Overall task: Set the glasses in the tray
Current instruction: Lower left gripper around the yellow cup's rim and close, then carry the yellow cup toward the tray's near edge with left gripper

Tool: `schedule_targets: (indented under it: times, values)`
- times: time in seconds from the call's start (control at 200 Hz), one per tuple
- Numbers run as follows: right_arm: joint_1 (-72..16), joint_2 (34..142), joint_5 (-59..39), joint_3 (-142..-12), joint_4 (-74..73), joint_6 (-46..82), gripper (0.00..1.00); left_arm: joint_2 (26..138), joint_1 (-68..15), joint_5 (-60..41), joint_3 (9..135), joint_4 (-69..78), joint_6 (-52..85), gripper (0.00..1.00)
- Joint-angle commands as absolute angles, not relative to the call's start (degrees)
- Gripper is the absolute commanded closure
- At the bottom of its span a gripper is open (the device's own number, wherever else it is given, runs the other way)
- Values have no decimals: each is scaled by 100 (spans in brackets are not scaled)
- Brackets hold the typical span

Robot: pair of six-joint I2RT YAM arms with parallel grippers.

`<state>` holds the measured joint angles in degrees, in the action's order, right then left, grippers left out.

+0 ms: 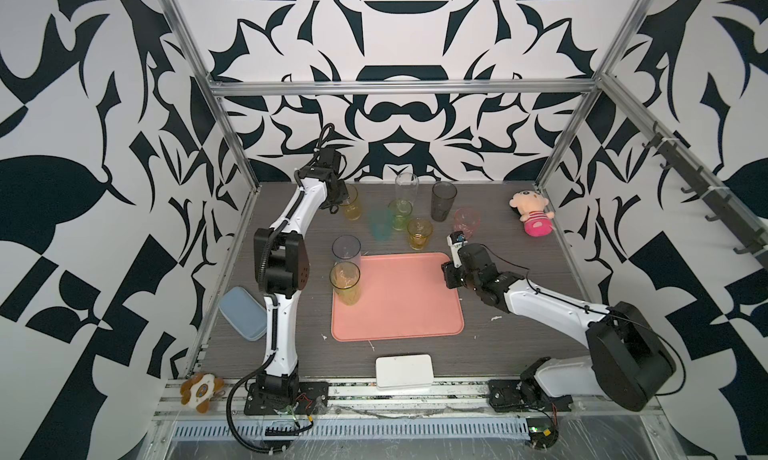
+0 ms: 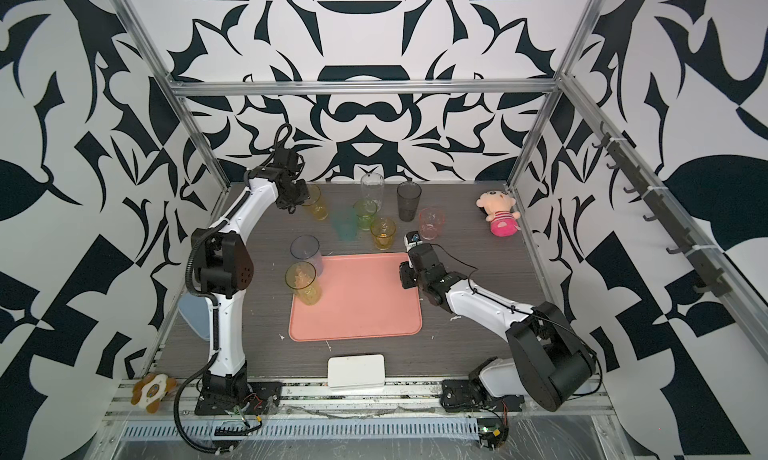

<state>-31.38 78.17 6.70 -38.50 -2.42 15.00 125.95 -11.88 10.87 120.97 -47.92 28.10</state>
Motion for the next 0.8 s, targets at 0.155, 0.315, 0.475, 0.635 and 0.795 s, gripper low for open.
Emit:
schedule_targets:
  times: [0.155, 0.315, 0.475, 0.635, 0.795]
  values:
    - [-3178, 7741, 696, -3972, -370, 1450, 60, 11367, -922, 2008, 11271, -5322, 2619, 100]
    - [-3190, 7751, 701, -3982, -368, 1449, 60, 10696, -758, 2170, 10637, -5533, 2647, 100]
    - [-3192, 7769, 706, -3982, -352, 1452, 60, 10075, -672, 2232, 10151, -5915, 2681, 100]
    - [-3199, 7739, 712, -3988, -334, 1451, 60, 9434, -635, 2337, 9606, -6262, 2654, 100]
    - [-3198, 7733, 723, -3975, -316, 1459, 60, 8907, -615, 2336, 9099, -6551, 2670, 100]
